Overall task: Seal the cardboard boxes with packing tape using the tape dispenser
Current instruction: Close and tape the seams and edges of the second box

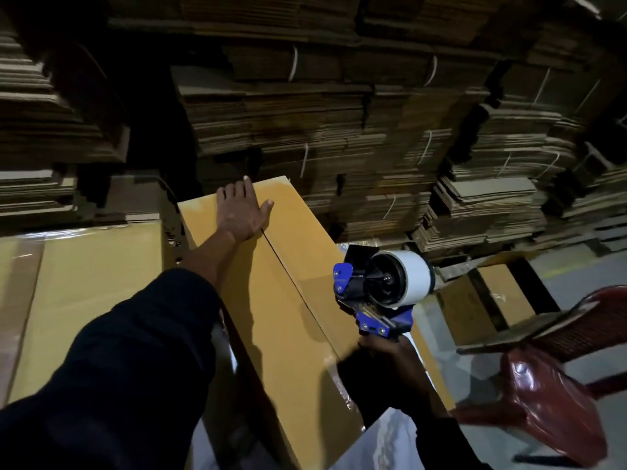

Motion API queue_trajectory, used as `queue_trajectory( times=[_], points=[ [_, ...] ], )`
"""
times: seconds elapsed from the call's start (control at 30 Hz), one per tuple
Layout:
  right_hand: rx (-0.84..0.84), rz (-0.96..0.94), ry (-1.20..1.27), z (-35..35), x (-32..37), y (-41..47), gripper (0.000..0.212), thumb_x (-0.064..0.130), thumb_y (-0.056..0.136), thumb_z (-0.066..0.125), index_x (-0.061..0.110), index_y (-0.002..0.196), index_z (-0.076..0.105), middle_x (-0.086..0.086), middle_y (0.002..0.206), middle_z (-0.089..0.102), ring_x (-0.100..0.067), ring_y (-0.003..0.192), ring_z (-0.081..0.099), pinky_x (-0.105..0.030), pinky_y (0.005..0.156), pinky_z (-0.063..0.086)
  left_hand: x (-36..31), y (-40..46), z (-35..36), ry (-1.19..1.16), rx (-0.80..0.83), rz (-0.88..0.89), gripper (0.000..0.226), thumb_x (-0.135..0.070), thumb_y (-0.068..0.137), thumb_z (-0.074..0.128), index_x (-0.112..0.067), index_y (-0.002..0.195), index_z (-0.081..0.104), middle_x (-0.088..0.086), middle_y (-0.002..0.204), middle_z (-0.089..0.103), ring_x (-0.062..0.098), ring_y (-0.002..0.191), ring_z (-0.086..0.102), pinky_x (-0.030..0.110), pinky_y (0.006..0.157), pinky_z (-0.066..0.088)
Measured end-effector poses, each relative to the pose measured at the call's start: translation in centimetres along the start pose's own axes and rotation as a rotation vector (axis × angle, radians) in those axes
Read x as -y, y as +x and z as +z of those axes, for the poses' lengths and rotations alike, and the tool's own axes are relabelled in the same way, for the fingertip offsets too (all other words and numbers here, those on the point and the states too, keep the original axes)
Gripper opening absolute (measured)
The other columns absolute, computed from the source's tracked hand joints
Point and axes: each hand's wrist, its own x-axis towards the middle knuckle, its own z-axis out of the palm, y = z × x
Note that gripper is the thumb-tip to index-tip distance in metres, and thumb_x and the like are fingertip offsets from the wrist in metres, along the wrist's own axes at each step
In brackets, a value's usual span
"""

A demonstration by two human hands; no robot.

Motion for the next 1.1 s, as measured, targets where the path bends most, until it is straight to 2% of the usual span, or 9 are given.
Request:
queue_trajectory(
  times=[0.03,0.1,0.17,0.27,0.47,0.57,0.9,1.03,1.1],
  points=[
    [0.004,0.055,-0.006,-0.6,-0.5,-1.1,0.026,0.023,0.071,0.078,0.019,0.065,0.053,-0.007,0.063,0.043,-0.022,0.062,0.043,-0.037,0.068,0.037,0.1,-0.5,-0.1,0.000,0.004,-0.023,0.087,-0.066,0.105,0.013,-0.002,0.163,0.013,0.021,0.160,0.036,0.041,0.144,0.034,0.052,0.121,0.024],
    [0.019,0.019,-0.125,-2.0,0.4,-0.5,0.034,0.018,0.072,0.075,0.017,0.061,0.043,-0.009,0.058,0.034,-0.022,0.054,0.035,-0.034,0.058,0.032,0.2,-2.0,-0.4,-0.008,0.012,-0.056,0.086,-0.066,0.105,0.015,-0.002,0.163,0.012,0.021,0.160,0.035,0.041,0.145,0.032,0.052,0.122,0.022],
    [0.038,0.052,-0.050,-1.9,-0.5,-0.3,0.037,0.012,0.073,0.073,0.015,0.056,0.040,-0.006,0.052,0.030,-0.019,0.045,0.028,-0.030,0.048,0.024,0.3,-3.8,-0.6,-0.007,0.011,-0.091,0.086,-0.065,0.105,0.015,-0.002,0.164,0.011,0.021,0.161,0.034,0.040,0.146,0.031,0.052,0.123,0.021],
    [-0.013,0.121,-0.088,-4.6,0.5,-0.3,0.042,0.003,0.086,0.068,0.013,0.053,0.044,-0.004,0.049,0.028,-0.016,0.042,0.024,-0.032,0.052,0.016,-0.5,-6.7,-0.8,-0.013,0.029,-0.149,0.087,-0.065,0.105,0.016,-0.002,0.164,0.008,0.020,0.163,0.031,0.040,0.147,0.029,0.052,0.123,0.019],
    [0.016,0.110,-0.254,-10.6,1.2,-0.4,0.046,0.008,0.092,0.066,0.018,0.054,0.041,-0.003,0.050,0.028,-0.015,0.042,0.020,-0.037,0.054,0.013,-3.8,-12.4,-1.1,-0.048,0.054,-0.209,0.092,-0.069,0.103,0.019,-0.001,0.163,0.005,0.020,0.164,0.027,0.040,0.148,0.027,0.053,0.123,0.018],
    [0.057,0.120,-0.312,-13.3,1.5,-0.3,0.045,0.008,0.092,0.065,0.017,0.055,0.042,-0.003,0.052,0.029,-0.015,0.044,0.021,-0.034,0.053,0.015,-5.5,-14.8,-0.7,-0.057,0.033,-0.238,0.094,-0.071,0.102,0.018,0.000,0.163,0.006,0.020,0.163,0.028,0.040,0.147,0.029,0.053,0.123,0.018],
    [0.225,0.092,-0.306,-17.3,2.4,2.8,0.044,0.015,0.095,0.068,0.016,0.055,0.050,-0.005,0.049,0.034,-0.018,0.039,0.028,-0.029,0.047,0.023,-7.8,-17.7,0.5,-0.024,-0.057,-0.193,0.100,-0.077,0.099,0.014,0.001,0.162,0.014,0.023,0.159,0.034,0.040,0.143,0.035,0.051,0.119,0.025],
    [0.258,0.072,-0.306,-17.9,3.2,5.1,0.044,0.017,0.096,0.069,0.017,0.056,0.049,-0.004,0.047,0.033,-0.018,0.038,0.028,-0.028,0.046,0.024,-7.7,-18.1,0.8,-0.022,-0.015,-0.185,0.103,-0.078,0.097,0.008,0.001,0.163,0.006,0.023,0.171,0.010,0.037,0.158,0.009,0.051,0.128,0.006],
    [0.313,0.101,-0.302,-17.5,3.9,6.0,0.047,0.020,0.097,0.067,0.019,0.054,0.049,-0.003,0.048,0.031,-0.019,0.040,0.026,-0.030,0.046,0.021,-8.8,-19.7,0.9,-0.006,-0.024,-0.202,0.100,-0.075,0.100,0.005,0.002,0.163,0.004,0.024,0.171,0.000,0.036,0.160,-0.003,0.055,0.128,-0.002]
  ],
)
